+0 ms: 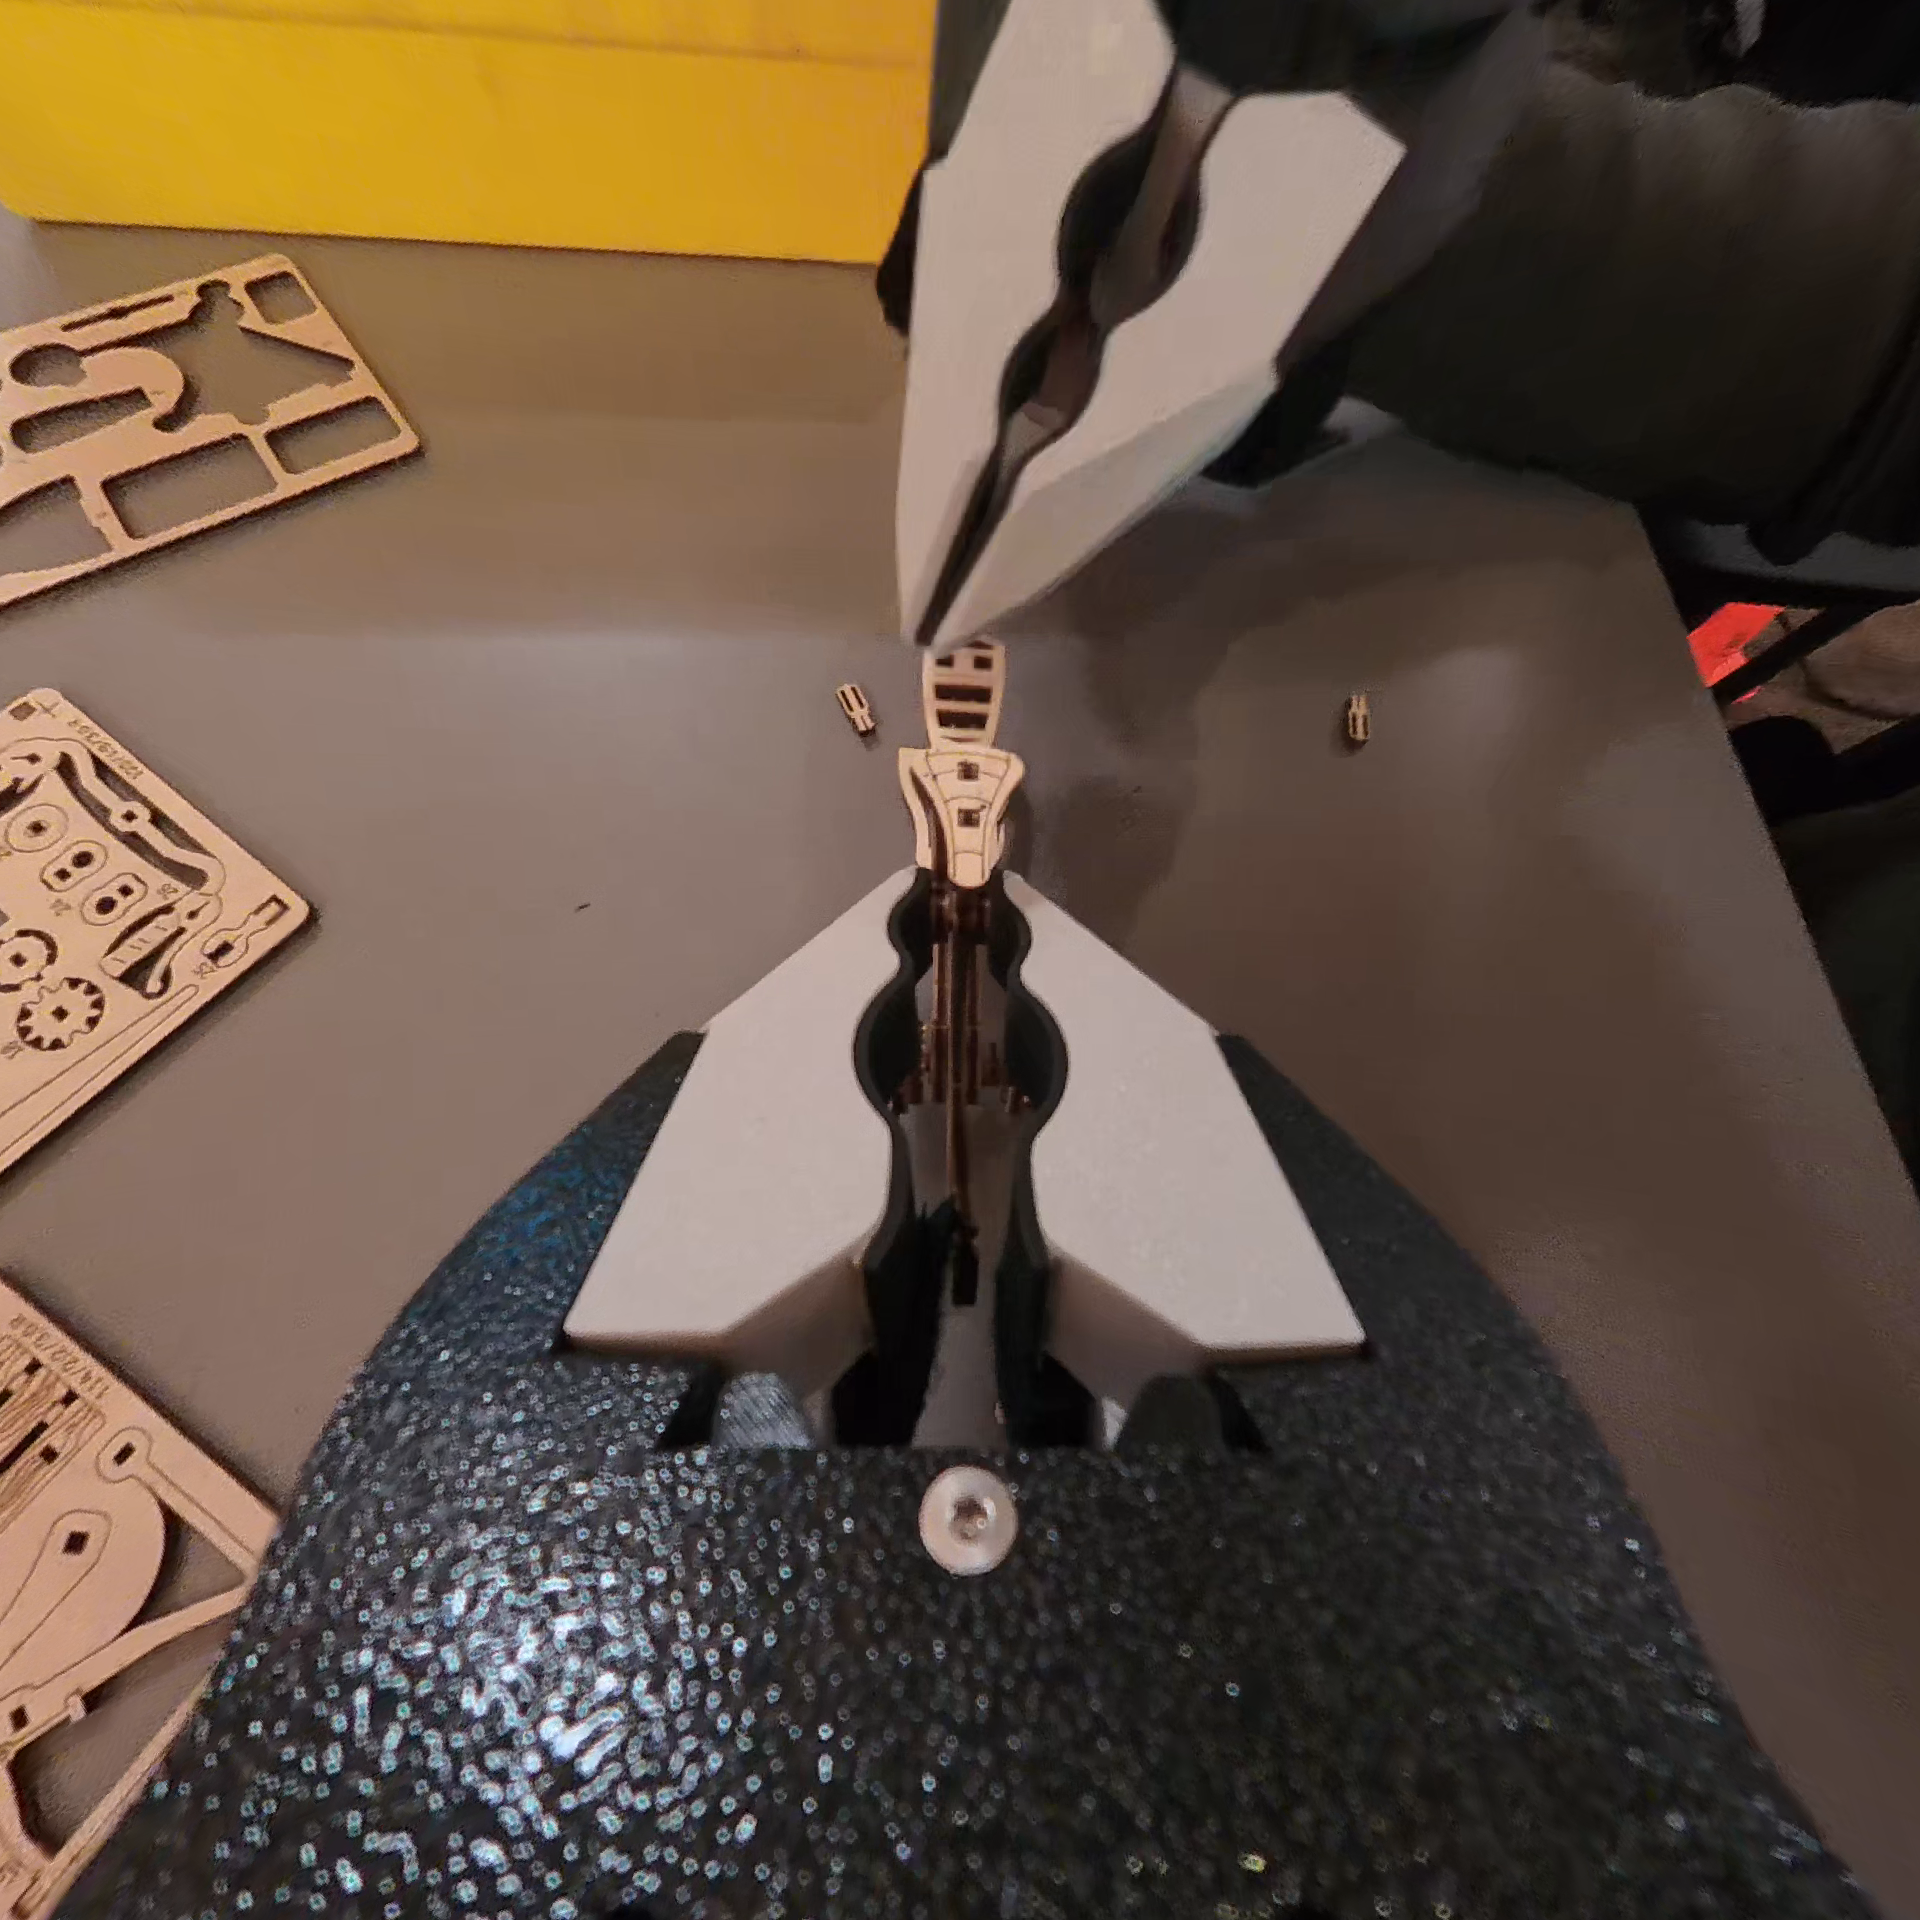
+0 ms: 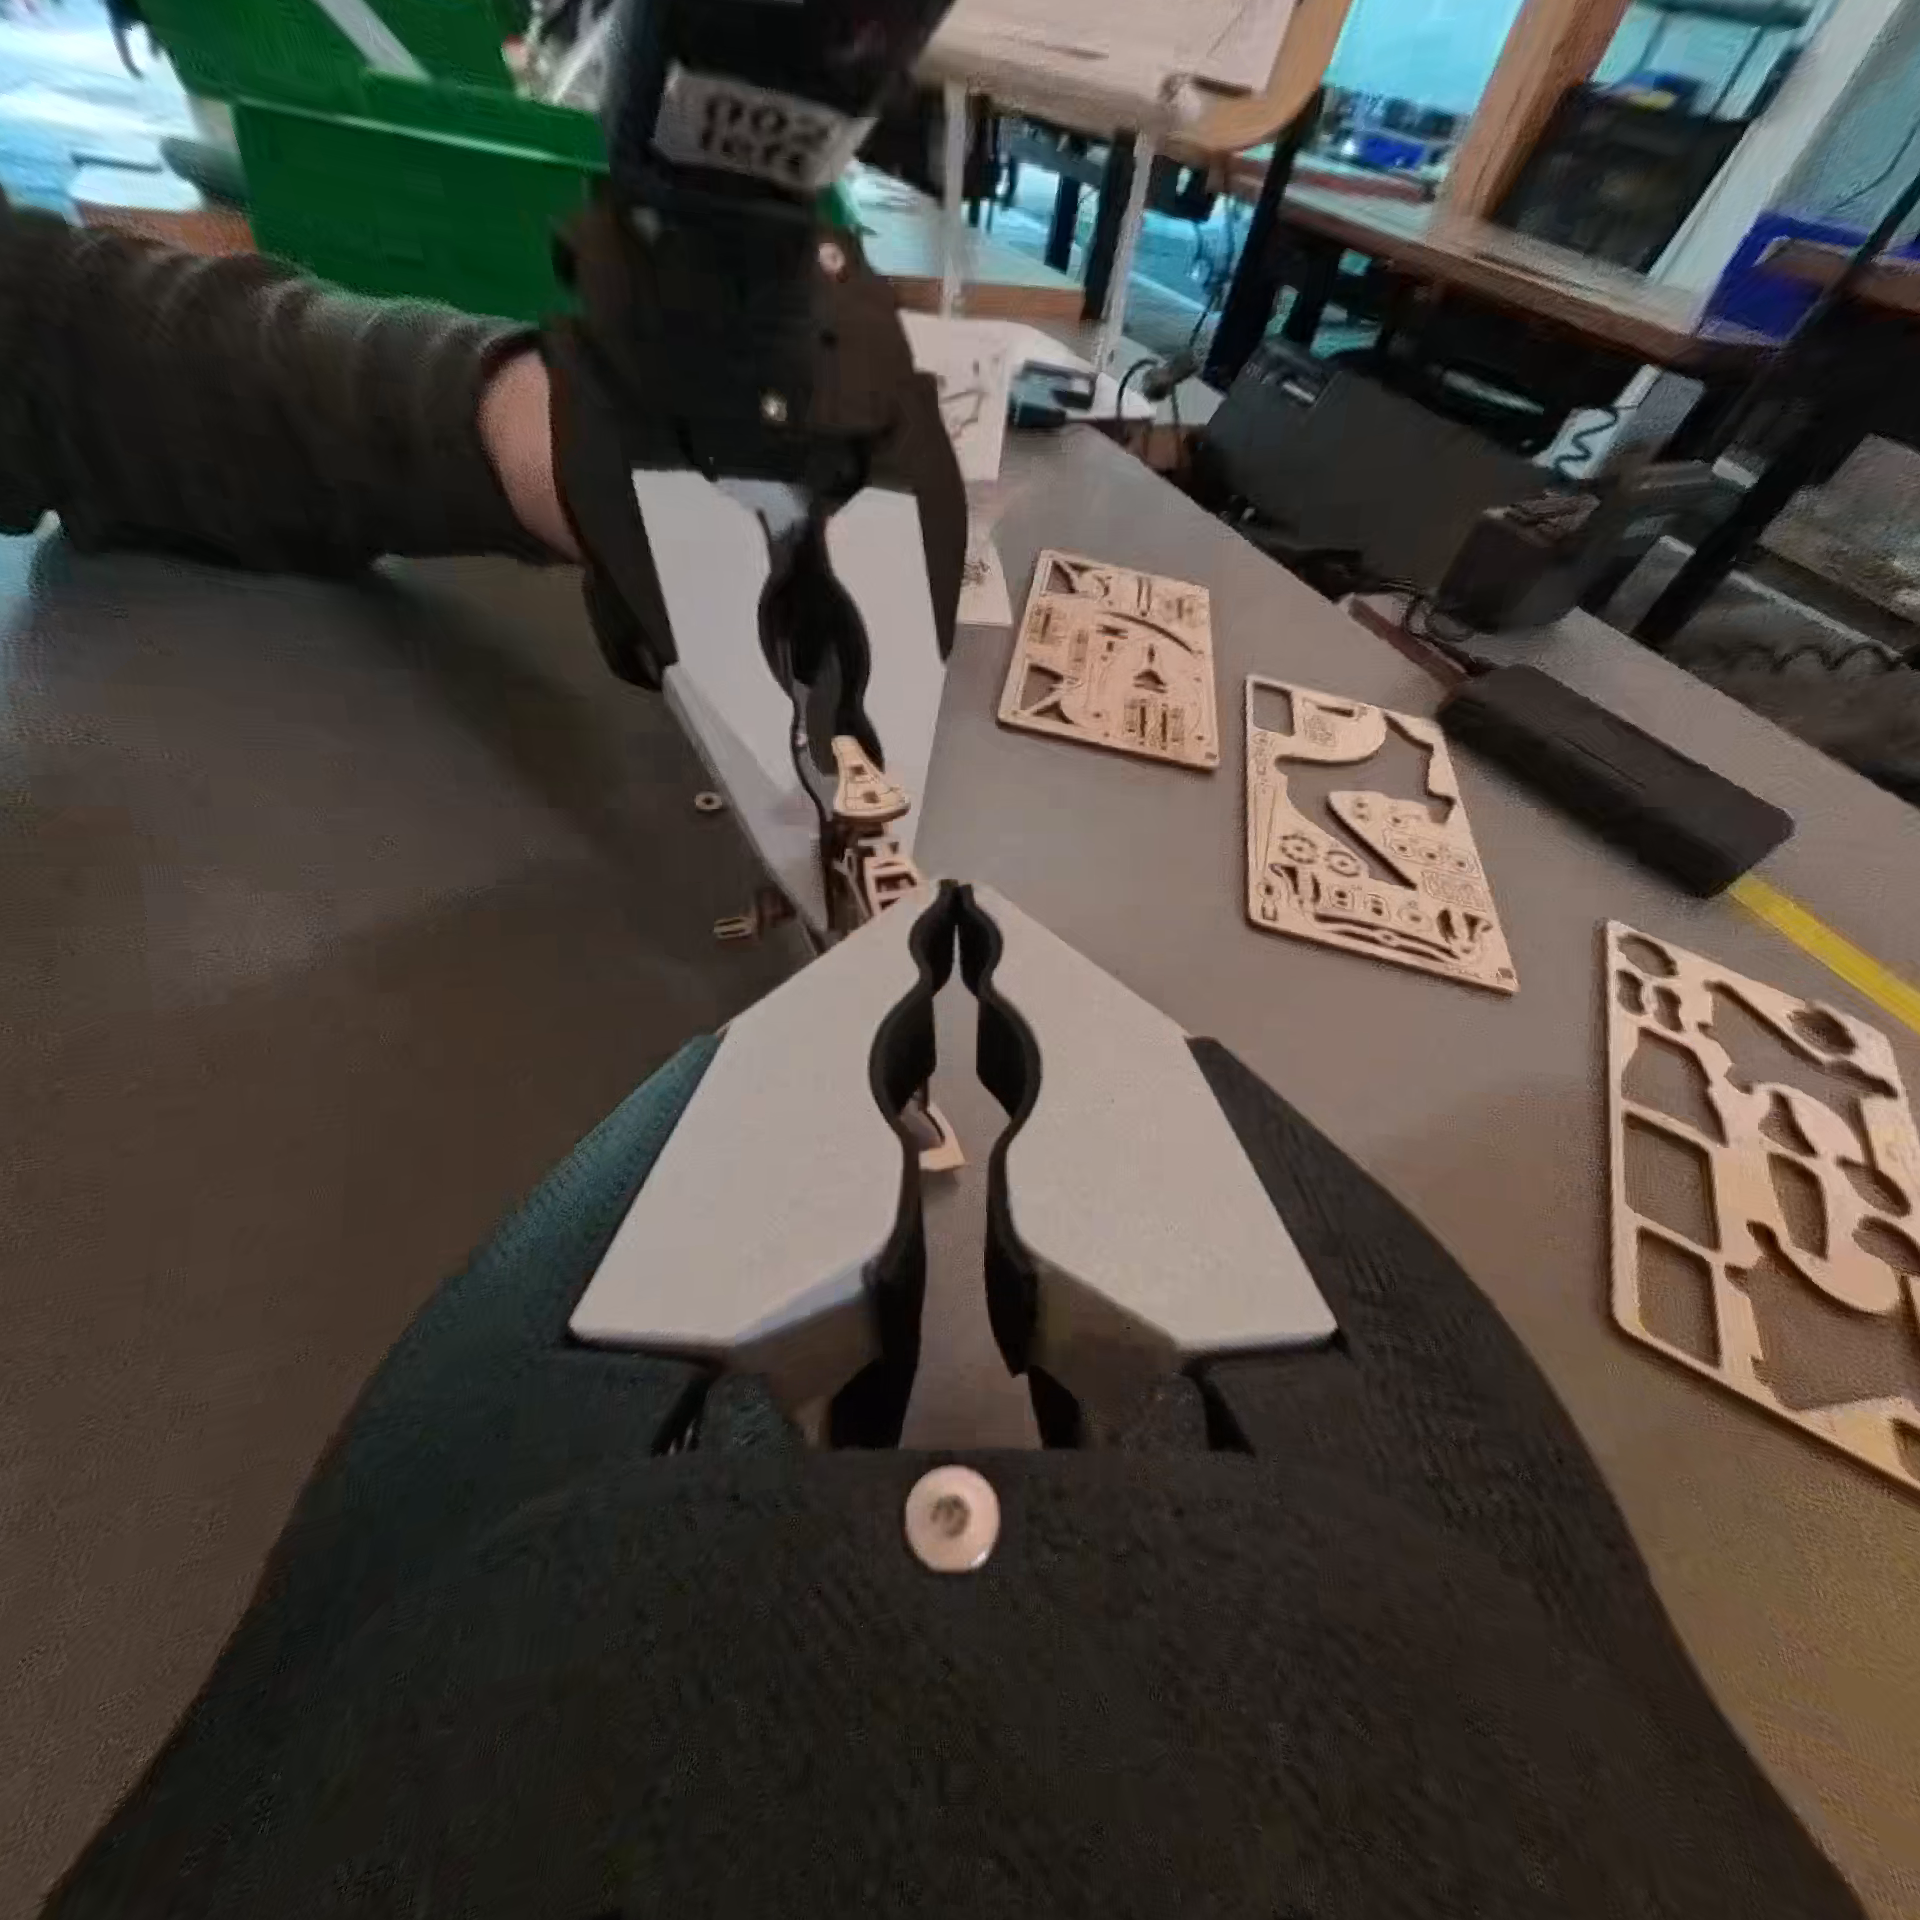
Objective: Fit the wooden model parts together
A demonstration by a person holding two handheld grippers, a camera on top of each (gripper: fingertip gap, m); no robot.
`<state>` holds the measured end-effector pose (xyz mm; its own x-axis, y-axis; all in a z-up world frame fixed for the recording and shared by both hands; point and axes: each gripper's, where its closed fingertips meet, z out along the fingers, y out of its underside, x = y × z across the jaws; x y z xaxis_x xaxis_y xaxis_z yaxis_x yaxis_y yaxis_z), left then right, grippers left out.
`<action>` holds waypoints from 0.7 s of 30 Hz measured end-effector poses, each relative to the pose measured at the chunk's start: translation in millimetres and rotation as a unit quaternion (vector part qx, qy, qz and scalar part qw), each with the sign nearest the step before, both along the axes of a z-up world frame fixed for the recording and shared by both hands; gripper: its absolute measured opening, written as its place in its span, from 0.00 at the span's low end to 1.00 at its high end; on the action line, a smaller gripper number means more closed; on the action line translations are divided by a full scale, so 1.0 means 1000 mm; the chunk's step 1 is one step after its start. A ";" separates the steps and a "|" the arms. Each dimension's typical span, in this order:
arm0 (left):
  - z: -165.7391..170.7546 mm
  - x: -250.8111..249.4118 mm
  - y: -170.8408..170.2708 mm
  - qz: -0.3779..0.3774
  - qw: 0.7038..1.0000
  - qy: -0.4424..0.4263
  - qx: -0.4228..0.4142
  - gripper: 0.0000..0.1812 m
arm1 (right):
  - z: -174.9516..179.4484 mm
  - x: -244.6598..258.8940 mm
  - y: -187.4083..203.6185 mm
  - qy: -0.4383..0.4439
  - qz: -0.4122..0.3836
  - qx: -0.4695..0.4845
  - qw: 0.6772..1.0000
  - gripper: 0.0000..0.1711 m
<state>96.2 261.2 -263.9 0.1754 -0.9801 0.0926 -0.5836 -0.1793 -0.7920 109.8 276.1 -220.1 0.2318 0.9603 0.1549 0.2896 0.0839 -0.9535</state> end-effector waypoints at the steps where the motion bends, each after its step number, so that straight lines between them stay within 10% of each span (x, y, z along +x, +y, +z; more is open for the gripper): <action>1: -0.001 0.000 0.000 0.000 1.000 0.001 0.001 0.04 | 0.013 -0.004 -0.004 0.028 0.007 0.025 0.999 0.00; 21: -0.005 0.001 -0.004 -0.012 1.000 0.005 -0.004 0.04 | 0.022 -0.005 -0.011 0.049 0.027 0.025 0.998 0.00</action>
<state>96.8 257.3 -269.0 0.1535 -0.9832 0.0991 -0.5959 -0.1721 -0.7844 104.5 264.6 -198.2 0.1962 0.9637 0.1812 0.1881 0.1444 -0.9715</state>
